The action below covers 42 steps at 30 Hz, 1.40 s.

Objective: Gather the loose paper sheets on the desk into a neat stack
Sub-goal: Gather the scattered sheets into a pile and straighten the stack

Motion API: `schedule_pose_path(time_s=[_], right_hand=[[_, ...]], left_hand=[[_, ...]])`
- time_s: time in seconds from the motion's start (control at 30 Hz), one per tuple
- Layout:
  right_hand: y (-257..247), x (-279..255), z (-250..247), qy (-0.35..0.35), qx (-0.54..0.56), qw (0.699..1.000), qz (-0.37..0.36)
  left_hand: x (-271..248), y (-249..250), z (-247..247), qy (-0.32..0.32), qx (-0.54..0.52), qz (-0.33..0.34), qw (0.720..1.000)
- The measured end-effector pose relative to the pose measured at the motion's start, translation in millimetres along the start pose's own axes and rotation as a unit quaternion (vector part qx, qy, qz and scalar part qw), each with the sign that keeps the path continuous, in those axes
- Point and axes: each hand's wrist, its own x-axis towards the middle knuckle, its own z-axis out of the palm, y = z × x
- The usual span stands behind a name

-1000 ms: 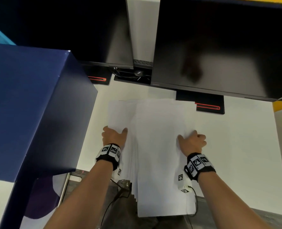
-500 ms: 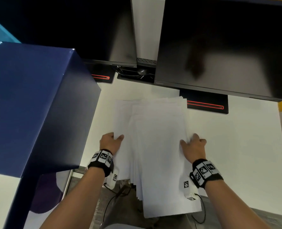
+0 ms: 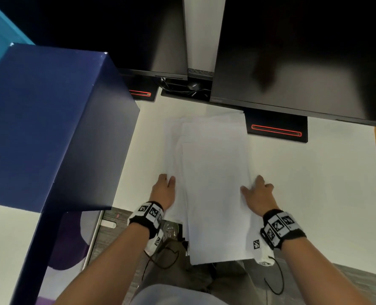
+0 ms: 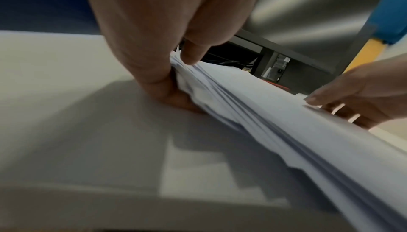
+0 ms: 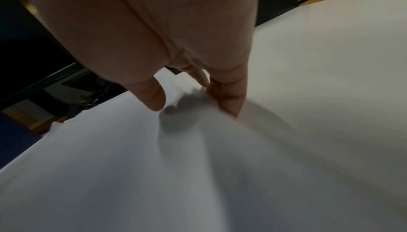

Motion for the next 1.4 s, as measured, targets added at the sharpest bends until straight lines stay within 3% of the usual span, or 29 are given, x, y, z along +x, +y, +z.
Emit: schedule_pose_path(time_s=[0.23, 0.4, 0.5, 0.63, 0.83, 0.97, 1.07, 1.23, 1.4], right_hand=[[-5.9, -3.9, 15.8, -0.062, 0.065, 0.995, -0.037], [20.0, -8.3, -2.8, 0.014, 0.003, 0.999, -0.046], [16.9, -13.2, 6.4, -0.019, -0.065, 0.997, -0.047], [14.0, -9.2, -1.1, -0.088, -0.111, 0.989, -0.031], [-31.7, 37.1, -32.1, 0.053, -0.024, 0.997, -0.060], [-76.1, 66.1, -12.2, 0.033, -0.015, 0.998, -0.055], [-89.6, 70.0, -4.4, 0.020, 0.003, 0.996, -0.092], [-61.4, 60.5, -13.1, 0.099, -0.074, 0.990, -0.060], [-55.5, 43.2, 11.2, 0.055, -0.115, 0.984, -0.121]], left_hand=[[-17.4, 24.4, 17.4, -0.020, -0.131, -0.028, 0.991], [-12.0, -4.2, -9.7, 0.048, 0.076, 0.001, 0.996], [-15.6, -7.8, 1.8, 0.024, 0.135, 0.010, 0.991], [-16.6, -4.7, 7.1, 0.004, 0.094, -0.008, 0.996], [22.2, 45.6, -0.9, 0.066, 0.001, -0.012, 0.998], [41.0, 86.1, 14.7, 0.070, -0.007, -0.005, 0.998], [47.6, 89.0, 16.0, 0.064, -0.032, -0.004, 0.997], [66.7, 64.3, -1.9, 0.120, -0.053, 0.019, 0.991], [57.7, 68.2, 16.3, 0.085, -0.047, 0.067, 0.993]])
